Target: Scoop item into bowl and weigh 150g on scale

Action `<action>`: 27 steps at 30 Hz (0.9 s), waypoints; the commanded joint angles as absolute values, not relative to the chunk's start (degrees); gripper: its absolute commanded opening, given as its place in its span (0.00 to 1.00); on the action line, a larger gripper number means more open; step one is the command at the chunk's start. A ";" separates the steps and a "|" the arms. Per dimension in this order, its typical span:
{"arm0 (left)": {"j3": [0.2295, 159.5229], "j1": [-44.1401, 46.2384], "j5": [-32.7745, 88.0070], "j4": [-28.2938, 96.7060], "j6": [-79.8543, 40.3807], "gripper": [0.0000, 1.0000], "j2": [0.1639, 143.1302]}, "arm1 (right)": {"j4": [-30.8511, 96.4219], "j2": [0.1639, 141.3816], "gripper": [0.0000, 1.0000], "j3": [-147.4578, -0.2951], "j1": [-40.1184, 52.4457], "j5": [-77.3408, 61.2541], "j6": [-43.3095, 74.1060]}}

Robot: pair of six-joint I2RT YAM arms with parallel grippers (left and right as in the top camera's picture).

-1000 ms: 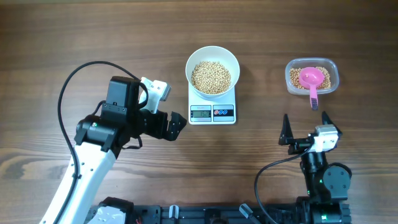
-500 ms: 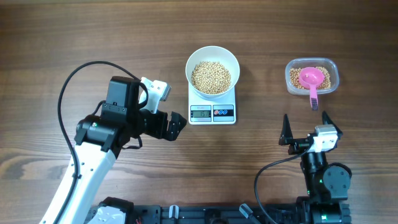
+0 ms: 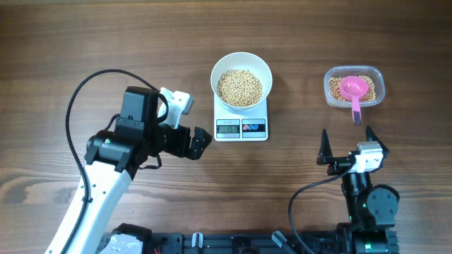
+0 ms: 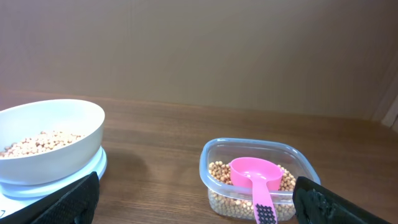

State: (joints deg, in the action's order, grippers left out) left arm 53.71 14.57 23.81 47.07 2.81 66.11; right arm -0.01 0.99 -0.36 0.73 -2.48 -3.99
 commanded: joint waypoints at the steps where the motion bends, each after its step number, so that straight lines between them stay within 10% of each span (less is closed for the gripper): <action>1: 53.69 14.24 23.70 46.96 4.08 1.00 66.35 | -0.16 0.21 1.00 -0.30 1.06 -1.50 -4.51; 18: 49.80 14.31 22.81 45.95 4.08 1.00 55.00 | -0.19 0.21 1.00 -0.30 1.06 -1.50 -4.51; 27: 27.11 14.28 12.75 25.45 4.12 1.00 29.67 | -0.19 0.21 1.00 -0.30 1.06 -1.50 -4.49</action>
State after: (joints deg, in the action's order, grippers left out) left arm 34.48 14.57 17.34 29.54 2.98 37.71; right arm -0.01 0.89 -0.36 0.71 -2.48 -4.19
